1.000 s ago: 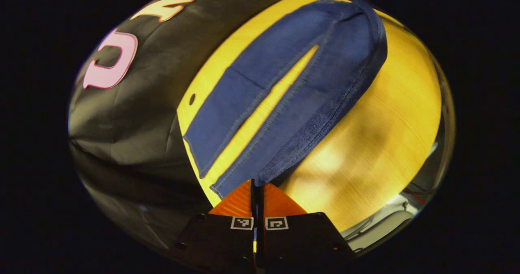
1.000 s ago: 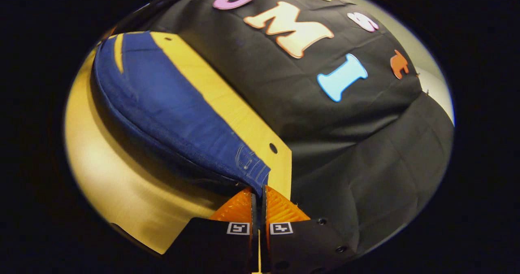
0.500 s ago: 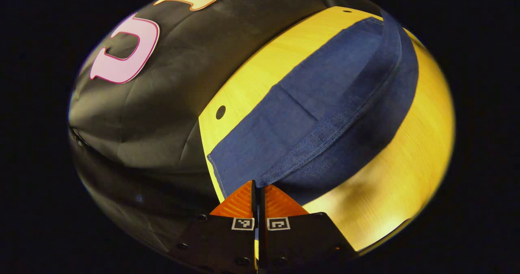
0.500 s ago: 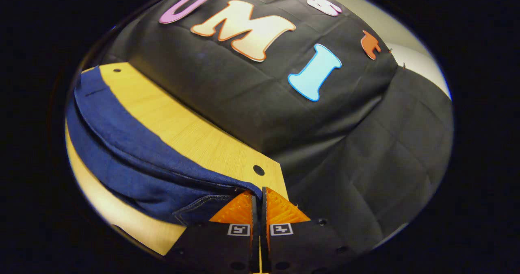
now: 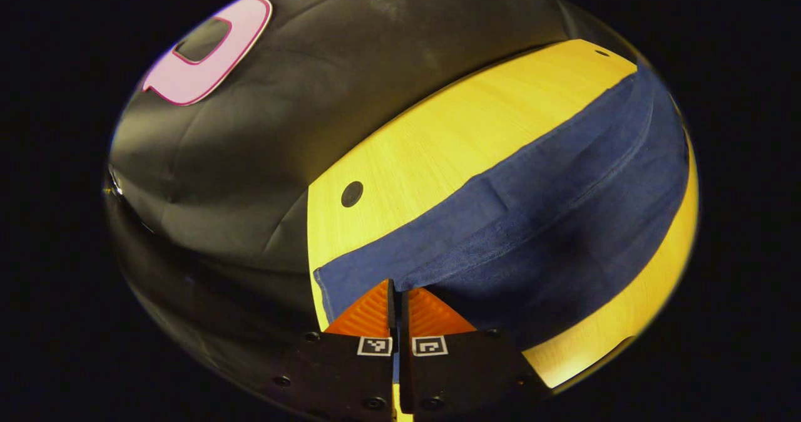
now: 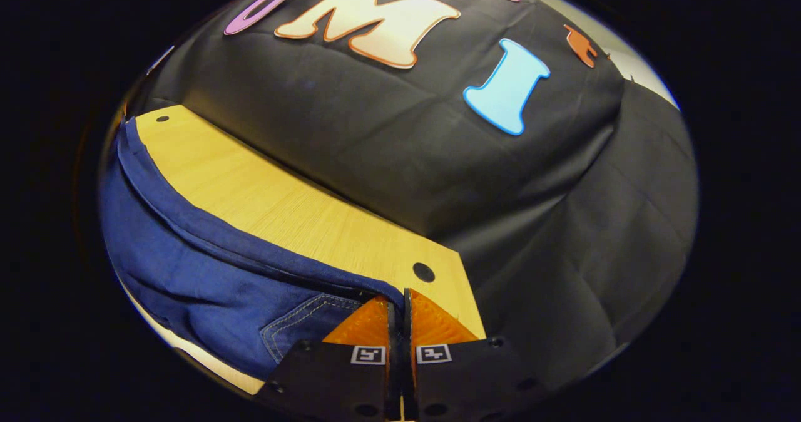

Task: Grasp the waist and the cuffs of the jeans and fold them to make the two legs overlap; first hold the waist and fold one-third of the jeans toward the cuffs, then hold the cuffs and fold the remaining one-third in the same direction to finish folding.

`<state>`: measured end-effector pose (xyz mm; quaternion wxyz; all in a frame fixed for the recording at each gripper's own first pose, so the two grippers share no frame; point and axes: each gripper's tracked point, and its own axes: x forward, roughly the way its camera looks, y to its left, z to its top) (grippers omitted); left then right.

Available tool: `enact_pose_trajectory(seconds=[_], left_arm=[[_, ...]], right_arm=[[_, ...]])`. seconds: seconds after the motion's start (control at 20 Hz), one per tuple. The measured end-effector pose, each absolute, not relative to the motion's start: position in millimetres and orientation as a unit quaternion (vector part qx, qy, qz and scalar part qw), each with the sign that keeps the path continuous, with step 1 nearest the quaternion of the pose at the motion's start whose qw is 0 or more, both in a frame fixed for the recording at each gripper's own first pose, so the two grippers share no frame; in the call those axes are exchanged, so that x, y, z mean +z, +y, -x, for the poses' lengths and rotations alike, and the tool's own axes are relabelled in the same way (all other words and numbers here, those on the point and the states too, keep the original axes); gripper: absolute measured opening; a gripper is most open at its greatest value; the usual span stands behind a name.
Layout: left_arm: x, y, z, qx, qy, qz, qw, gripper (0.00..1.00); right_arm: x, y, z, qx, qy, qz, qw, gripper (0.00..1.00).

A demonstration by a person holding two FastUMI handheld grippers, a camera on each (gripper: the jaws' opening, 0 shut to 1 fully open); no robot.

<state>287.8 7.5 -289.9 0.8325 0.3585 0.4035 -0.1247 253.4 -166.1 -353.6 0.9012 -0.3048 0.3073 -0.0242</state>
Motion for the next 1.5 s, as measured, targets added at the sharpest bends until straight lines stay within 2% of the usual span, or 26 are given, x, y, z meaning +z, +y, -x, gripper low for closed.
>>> enact_pose_trajectory(seconds=[0.25, 0.3, 0.35, 0.5, 0.55, 0.6, 0.75, 0.9, 1.05, 1.15, 1.2, 1.25, 1.45, 1.5], left_arm=[[-342, 12, -297, -0.103, 0.437, -0.335, 0.828, 0.00], [-341, 10, -298, -0.089, 0.428, -0.330, 0.836, 0.00], [-338, 8, -297, -0.090, 0.425, -0.316, 0.844, 0.00], [-323, 15, -303, -0.062, 0.386, -0.296, 0.871, 0.75], [-310, 7, -295, -0.062, 0.375, -0.276, 0.883, 1.00], [-295, 8, -293, -0.059, 0.358, -0.259, 0.895, 0.95], [-253, -4, -294, -0.050, 0.289, -0.204, 0.934, 0.95], [-206, -33, -280, -0.074, 0.231, -0.141, 0.960, 0.95], [-162, -51, -274, -0.108, 0.199, -0.099, 0.969, 0.95], [-141, -58, -271, -0.118, 0.186, -0.083, 0.972, 0.95], [-131, -65, -268, -0.123, 0.183, -0.070, 0.973, 0.95], [-123, -71, -262, -0.127, 0.179, -0.056, 0.974, 0.95], [-96, -82, -256, -0.131, 0.158, -0.030, 0.978, 0.95], [-92, -83, -256, -0.129, 0.154, -0.037, 0.979, 1.00]], right_arm=[[-408, -171, -258, -0.014, 0.346, 0.302, 0.888, 0.05], [-409, -170, -257, -0.012, 0.350, 0.289, 0.891, 0.10], [-405, -169, -257, -0.014, 0.349, 0.273, 0.897, 0.32], [-382, -170, -261, -0.028, 0.332, 0.211, 0.919, 1.00], [-373, -180, -260, -0.043, 0.326, 0.198, 0.923, 1.00], [-366, -187, -257, -0.056, 0.321, 0.187, 0.927, 1.00], [-350, -220, -242, -0.107, 0.314, 0.135, 0.934, 1.00], [-348, -267, -217, -0.180, 0.324, 0.059, 0.927, 1.00], [-365, -302, -200, -0.240, 0.333, -0.016, 0.912, 1.00], [-386, -314, -191, -0.260, 0.352, -0.052, 0.898, 1.00], [-398, -316, -188, -0.267, 0.358, -0.059, 0.893, 0.95], [-409, -317, -185, -0.273, 0.366, -0.065, 0.887, 0.99], [-445, -311, -167, -0.287, 0.406, -0.107, 0.861, 0.99], [-441, -311, -169, -0.292, 0.396, -0.112, 0.864, 0.99]])
